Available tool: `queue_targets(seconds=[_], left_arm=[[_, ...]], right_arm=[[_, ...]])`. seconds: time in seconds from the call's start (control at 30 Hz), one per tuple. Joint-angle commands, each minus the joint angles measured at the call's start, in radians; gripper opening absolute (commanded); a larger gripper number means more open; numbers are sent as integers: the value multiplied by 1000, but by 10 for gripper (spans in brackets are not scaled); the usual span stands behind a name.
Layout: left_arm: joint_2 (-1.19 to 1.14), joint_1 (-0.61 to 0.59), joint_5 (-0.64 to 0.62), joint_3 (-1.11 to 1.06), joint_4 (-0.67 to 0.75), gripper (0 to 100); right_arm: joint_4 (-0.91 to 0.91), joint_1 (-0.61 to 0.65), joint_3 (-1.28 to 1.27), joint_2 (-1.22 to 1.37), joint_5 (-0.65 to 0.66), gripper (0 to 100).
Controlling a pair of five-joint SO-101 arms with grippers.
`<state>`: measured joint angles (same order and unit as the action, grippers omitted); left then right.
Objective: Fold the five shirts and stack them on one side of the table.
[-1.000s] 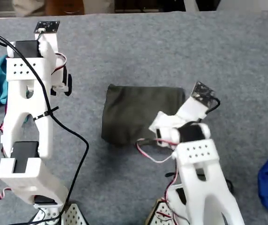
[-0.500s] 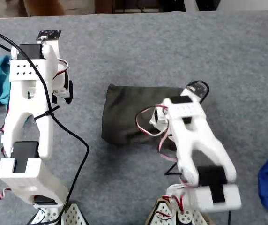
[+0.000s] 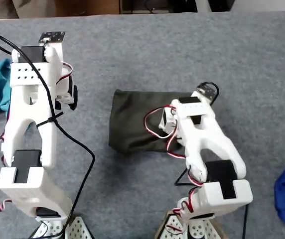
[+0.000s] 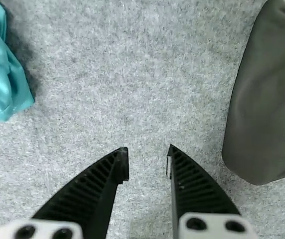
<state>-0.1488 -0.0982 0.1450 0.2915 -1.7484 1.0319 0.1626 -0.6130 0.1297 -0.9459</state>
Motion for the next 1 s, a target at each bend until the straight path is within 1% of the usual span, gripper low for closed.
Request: queue_targets(seconds=[0.0, 0.13, 0.3, 0.37, 0.53, 0.73, 0.83, 0.97], left_arm=[[58, -6, 2, -2, -12, 139], [58, -6, 2, -2, -12, 139], [58, -12, 2, -2, -12, 139], [58, -17, 2, -2, -12, 139], [58, -17, 2, 0, -12, 139], [58, -17, 2, -2, -12, 139], [58, -17, 2, -2, -12, 139], [58, -17, 2, -2, -12, 139]], right_arm=[[-15, -12, 25, 65, 43, 6], [14, -45, 48, 64, 107, 6], [186, -131, 199, 64, 253, 6], [216, -173, 280, 67, 307, 6], [224, -249, 452, 70, 411, 6], [199, -245, 575, 74, 525, 6], [160, -245, 591, 74, 621, 7], [155, -251, 587, 74, 646, 7]])
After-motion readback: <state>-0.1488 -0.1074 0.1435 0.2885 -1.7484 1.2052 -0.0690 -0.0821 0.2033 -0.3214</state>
